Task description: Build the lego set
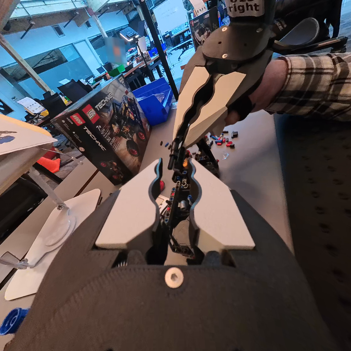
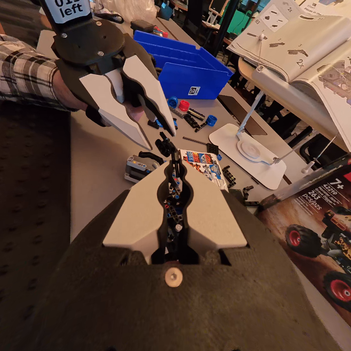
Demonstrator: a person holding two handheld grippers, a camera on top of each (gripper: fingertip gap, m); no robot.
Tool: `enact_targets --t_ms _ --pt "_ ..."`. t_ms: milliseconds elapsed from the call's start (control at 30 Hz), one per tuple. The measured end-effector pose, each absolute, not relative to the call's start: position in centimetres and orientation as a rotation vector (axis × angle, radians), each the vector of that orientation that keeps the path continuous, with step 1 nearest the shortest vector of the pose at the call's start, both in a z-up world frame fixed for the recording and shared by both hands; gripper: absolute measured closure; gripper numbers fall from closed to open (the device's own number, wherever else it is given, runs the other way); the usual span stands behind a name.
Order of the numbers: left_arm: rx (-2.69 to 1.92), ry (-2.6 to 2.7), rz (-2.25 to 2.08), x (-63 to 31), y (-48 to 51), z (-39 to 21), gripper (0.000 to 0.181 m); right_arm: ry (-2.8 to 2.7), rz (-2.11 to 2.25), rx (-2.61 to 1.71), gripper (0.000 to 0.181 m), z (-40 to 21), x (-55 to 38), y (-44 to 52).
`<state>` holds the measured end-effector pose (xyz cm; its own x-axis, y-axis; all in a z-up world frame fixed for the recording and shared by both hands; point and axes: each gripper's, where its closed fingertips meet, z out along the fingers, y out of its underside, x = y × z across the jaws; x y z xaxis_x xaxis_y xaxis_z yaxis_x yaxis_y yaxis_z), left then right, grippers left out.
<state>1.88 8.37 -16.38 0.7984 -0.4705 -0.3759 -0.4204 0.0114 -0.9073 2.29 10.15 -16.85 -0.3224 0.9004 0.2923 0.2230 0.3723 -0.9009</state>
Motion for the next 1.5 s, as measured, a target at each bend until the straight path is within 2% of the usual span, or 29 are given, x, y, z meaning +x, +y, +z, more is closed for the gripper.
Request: enact_targets --t_ms 333,467,833,1500 --pt "-1.608 0.731 0.015 1.6 8.5 -16.5 0.157 -1.766 1.015 -1.008 0.177 -17.0 2.3 10.3" --pt "-1.602 0.749 0.032 1.7 8.5 -16.6 0.167 -1.77 1.019 -1.013 0.177 -17.1 2.3 10.3" --pt "-1.622 0.767 0.027 1.8 8.6 -17.2 0.168 -1.779 0.992 -0.971 0.177 -16.8 2.5 10.1" --pt "-1.718 0.784 -0.026 1.8 9.1 -19.1 0.164 -1.862 0.931 -1.027 0.178 -18.7 2.9 10.7"
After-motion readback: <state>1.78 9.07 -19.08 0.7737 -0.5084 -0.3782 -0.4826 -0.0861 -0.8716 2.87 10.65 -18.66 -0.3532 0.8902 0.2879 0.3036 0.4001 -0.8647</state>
